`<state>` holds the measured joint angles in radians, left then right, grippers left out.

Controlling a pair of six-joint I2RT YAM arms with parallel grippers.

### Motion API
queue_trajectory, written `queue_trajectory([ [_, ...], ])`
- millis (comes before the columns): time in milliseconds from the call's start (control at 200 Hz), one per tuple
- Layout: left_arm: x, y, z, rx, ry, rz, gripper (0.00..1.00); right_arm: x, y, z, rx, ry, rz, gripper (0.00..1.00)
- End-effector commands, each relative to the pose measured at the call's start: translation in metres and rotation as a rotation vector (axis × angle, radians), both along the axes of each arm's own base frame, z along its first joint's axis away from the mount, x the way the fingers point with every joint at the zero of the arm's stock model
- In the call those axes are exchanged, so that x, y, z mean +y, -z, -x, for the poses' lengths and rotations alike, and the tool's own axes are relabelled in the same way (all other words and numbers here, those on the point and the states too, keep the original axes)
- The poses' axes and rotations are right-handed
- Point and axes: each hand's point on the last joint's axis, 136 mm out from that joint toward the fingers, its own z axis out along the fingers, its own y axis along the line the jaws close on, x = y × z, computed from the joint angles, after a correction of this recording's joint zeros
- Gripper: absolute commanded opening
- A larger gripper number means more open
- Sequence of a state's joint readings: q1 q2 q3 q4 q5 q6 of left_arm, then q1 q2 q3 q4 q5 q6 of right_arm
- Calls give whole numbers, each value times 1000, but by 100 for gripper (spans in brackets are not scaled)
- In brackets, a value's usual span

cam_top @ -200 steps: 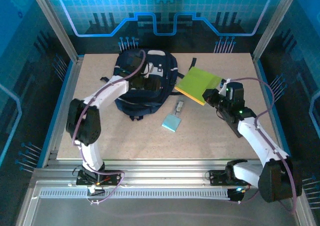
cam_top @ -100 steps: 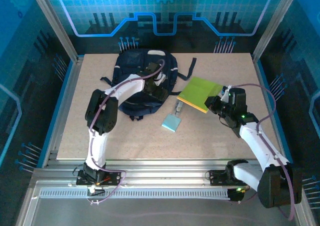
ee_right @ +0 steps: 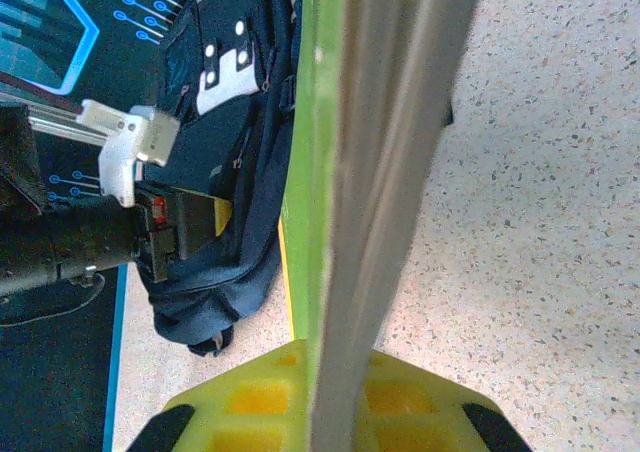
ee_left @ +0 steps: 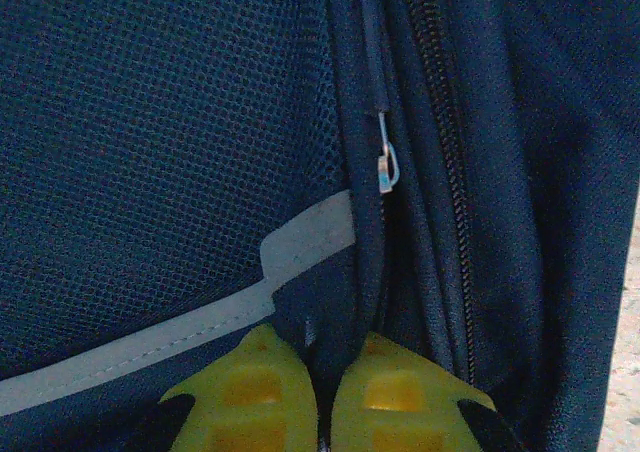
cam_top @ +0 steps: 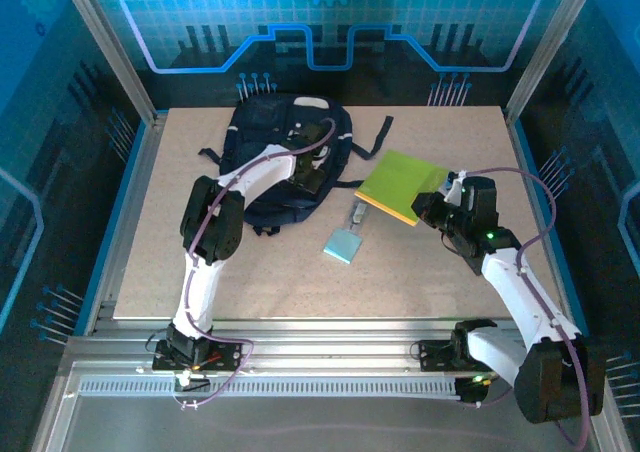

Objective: Pack the student bag

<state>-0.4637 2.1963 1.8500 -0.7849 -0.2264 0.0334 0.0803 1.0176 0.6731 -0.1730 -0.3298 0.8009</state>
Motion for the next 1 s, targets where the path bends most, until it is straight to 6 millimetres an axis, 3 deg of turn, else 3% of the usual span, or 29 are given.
queue_trajectory([
  [0, -21, -62, 16, 42, -50, 219, 0, -2, -17, 2, -58, -20, 14, 0],
  [175, -41, -135, 22, 20, -105, 419, 0, -1, -22, 7, -55, -34, 18, 0],
  [330, -74, -175, 26, 71, -123, 658, 0, 8, -24, 19, -19, -68, -52, 0],
  [555, -106, -193, 15, 122, -180, 873, 0, 21, -23, 24, -69, -45, -192, 0],
  [805, -112, -212, 11, 117, -198, 924, 0, 54, -15, 8, -131, -36, -174, 0],
  [996, -109, -204, 9, 116, -214, 903, 0, 96, -25, -13, -284, -44, -166, 0],
])
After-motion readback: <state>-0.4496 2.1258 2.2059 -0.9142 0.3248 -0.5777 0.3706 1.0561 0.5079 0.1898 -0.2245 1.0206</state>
